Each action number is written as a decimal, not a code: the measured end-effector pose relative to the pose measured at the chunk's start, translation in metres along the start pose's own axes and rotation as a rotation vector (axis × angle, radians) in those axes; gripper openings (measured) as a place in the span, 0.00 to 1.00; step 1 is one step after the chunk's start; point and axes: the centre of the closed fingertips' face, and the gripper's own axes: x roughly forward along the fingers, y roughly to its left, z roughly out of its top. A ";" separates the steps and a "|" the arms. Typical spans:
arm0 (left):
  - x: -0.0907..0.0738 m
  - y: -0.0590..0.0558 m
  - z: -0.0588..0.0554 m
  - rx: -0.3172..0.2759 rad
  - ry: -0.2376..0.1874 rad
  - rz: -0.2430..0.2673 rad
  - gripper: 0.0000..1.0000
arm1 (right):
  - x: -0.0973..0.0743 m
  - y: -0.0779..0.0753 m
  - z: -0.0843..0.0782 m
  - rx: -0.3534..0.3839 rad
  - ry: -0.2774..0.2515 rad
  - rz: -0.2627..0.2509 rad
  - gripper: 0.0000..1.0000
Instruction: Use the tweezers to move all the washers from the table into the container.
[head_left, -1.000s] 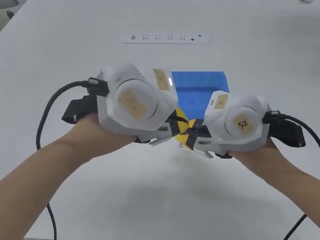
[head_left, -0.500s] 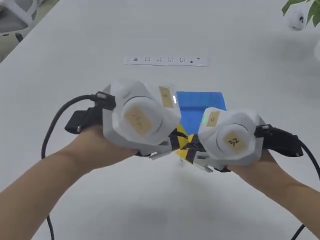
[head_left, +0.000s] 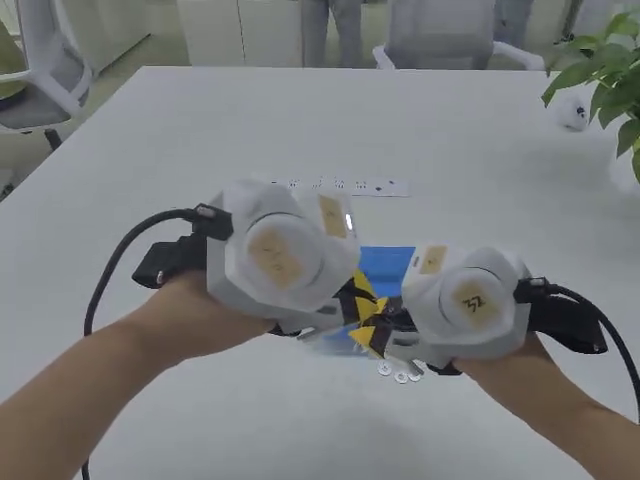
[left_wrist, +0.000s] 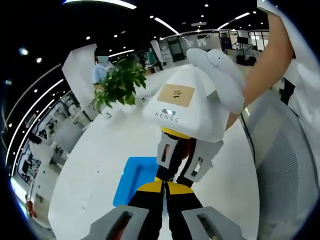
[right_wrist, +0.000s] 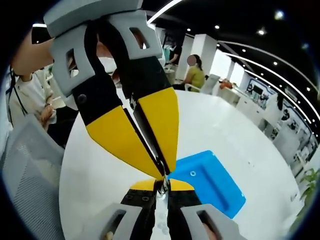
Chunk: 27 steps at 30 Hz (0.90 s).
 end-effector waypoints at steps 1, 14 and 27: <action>0.000 0.001 0.002 0.008 0.001 0.001 0.00 | -0.001 -0.003 0.002 -0.004 -0.001 -0.006 0.03; 0.002 0.020 0.010 0.075 0.015 0.025 0.00 | -0.002 -0.024 0.012 -0.027 -0.007 -0.045 0.03; 0.026 0.046 -0.004 0.024 0.020 0.075 0.00 | 0.022 -0.053 0.001 0.039 -0.010 -0.072 0.03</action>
